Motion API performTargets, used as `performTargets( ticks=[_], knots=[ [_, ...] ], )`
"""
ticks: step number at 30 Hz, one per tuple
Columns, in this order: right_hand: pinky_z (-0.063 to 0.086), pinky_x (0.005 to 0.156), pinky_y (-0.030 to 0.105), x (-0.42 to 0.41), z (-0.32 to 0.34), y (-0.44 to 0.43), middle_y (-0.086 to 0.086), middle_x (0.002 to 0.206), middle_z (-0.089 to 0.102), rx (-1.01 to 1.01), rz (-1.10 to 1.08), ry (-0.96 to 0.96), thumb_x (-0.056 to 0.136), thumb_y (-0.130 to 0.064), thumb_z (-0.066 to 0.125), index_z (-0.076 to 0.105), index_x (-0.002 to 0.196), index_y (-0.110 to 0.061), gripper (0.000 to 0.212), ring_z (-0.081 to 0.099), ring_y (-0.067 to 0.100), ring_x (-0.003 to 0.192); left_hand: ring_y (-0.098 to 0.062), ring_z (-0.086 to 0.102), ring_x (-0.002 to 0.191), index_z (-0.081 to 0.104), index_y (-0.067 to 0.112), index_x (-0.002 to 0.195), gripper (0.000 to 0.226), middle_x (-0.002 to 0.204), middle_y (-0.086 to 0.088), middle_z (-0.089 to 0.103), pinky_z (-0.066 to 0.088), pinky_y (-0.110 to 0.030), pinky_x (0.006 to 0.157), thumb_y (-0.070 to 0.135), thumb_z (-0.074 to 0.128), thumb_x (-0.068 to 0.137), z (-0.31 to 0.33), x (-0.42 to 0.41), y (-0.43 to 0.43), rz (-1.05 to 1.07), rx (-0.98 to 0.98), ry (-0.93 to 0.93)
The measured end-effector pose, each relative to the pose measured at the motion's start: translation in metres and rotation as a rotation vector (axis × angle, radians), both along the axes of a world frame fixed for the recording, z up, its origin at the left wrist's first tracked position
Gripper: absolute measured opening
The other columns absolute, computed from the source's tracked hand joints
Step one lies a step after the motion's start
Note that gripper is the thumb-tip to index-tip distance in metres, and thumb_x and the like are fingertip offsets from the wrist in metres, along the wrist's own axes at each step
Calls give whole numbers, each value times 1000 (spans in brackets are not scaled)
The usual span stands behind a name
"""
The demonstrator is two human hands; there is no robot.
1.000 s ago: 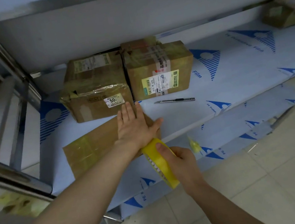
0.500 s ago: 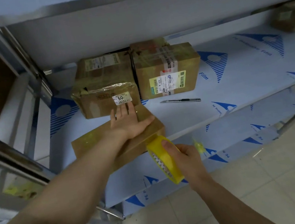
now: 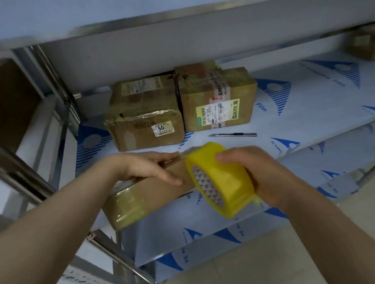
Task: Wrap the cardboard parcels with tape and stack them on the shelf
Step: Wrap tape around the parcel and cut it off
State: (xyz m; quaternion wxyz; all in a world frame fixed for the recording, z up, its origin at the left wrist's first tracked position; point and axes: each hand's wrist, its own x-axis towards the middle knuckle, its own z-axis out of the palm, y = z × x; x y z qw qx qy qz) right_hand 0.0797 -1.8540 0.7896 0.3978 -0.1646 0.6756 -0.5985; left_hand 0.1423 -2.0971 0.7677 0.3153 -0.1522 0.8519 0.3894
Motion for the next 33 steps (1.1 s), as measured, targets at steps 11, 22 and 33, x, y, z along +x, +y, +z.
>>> performTargets(
  ticks=[11,22,33],
  knots=[
    [48,98,47,-34,52,-97,10,130,59,-38,-120,94,69,-72,63,47,136,-13,91,59,29,114,-21,53,118,39,24,139,93,134,3,54,44,-37,100,58,79,63,0,-14,25,47,-452,428],
    [54,46,28,-13,52,-75,5,55,68,-201,-179,123,80,-32,74,65,76,-8,26,66,17,48,-22,60,103,48,31,126,81,113,2,64,35,-28,67,77,64,61,-17,-22,19,127,-684,552],
    [48,40,20,20,30,-5,-11,51,66,-103,-212,115,81,-49,65,69,63,-22,32,64,3,46,-20,59,100,49,33,123,79,110,6,63,34,-28,65,78,62,60,-19,-23,16,115,-685,539]
  ],
)
